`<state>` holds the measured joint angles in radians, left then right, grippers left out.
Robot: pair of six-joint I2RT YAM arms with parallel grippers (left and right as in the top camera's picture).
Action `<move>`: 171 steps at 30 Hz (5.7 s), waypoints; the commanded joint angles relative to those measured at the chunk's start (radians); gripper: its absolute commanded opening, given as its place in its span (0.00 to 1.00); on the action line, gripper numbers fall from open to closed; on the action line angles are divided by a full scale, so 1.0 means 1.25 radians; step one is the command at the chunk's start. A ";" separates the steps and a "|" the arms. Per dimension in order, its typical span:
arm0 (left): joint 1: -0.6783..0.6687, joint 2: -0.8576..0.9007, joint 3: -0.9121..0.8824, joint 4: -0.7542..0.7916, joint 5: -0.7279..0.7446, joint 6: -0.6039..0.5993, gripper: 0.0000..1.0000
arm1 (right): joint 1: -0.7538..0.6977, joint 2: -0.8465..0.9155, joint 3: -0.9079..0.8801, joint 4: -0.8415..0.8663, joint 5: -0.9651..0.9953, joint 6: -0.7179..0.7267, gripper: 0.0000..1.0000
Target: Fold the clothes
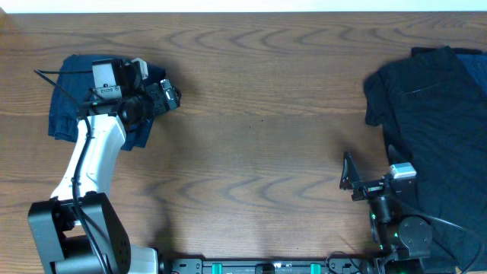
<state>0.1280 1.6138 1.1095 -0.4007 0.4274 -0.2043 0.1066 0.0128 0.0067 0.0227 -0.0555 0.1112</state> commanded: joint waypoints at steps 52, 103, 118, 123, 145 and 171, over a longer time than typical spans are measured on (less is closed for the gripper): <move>0.004 -0.206 0.015 -0.003 0.004 0.016 0.98 | -0.007 -0.006 -0.001 -0.074 0.005 -0.039 0.99; -0.018 -1.289 -0.450 -0.043 0.002 0.016 0.98 | -0.007 -0.006 -0.001 -0.074 0.005 -0.039 0.99; -0.041 -1.289 -0.815 0.405 -0.114 0.016 0.98 | -0.007 -0.006 -0.001 -0.074 0.005 -0.039 0.99; -0.074 -1.289 -0.847 0.409 -0.245 0.017 0.98 | -0.007 -0.006 -0.001 -0.074 0.005 -0.039 0.99; -0.097 -1.289 -0.884 0.267 -0.310 0.190 0.98 | -0.007 -0.006 -0.001 -0.074 0.005 -0.039 0.99; -0.097 -1.288 -0.884 0.267 -0.310 0.190 0.98 | -0.007 -0.006 -0.001 -0.074 0.005 -0.039 0.99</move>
<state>0.0109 0.0109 0.0120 -0.0196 0.0521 0.0238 0.1066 0.0120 0.0067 -0.0658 -0.0521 0.0742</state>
